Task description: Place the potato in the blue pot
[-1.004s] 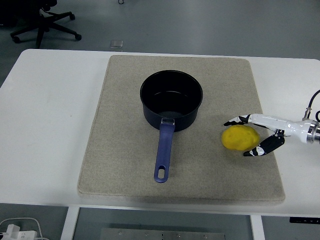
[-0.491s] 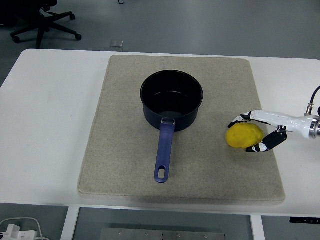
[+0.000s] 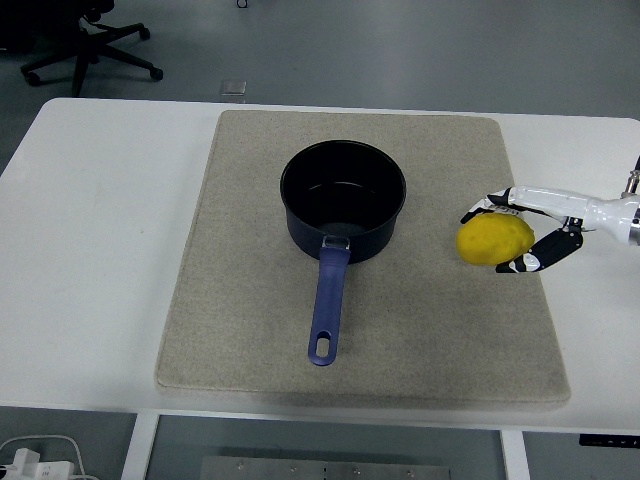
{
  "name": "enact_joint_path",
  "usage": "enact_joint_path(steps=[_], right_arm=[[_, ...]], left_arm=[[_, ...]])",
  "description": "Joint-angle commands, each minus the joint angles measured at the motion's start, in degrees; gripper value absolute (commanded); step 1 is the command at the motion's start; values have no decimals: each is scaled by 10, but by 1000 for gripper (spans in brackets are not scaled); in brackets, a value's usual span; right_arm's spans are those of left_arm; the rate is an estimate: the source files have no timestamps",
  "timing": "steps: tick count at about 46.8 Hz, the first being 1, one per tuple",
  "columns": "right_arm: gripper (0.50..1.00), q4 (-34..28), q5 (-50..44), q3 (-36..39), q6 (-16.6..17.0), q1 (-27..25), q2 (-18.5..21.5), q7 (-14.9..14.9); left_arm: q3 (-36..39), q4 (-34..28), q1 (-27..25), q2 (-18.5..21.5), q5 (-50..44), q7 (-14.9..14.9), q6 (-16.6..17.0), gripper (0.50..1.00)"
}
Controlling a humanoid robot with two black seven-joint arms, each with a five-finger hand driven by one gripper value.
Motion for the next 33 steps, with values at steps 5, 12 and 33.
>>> enact_joint_path(steps=[5, 12, 33], right_arm=[[500, -2, 0, 0, 0, 0, -2, 0], [500, -8, 1, 3, 1, 4, -24, 5], [500, -22, 24, 3, 46, 114, -33, 5]], left_arm=[[0, 0, 0, 0, 0, 1, 0, 994], [0, 0, 0, 0, 0, 0, 0, 994], [0, 0, 0, 0, 0, 0, 0, 994]])
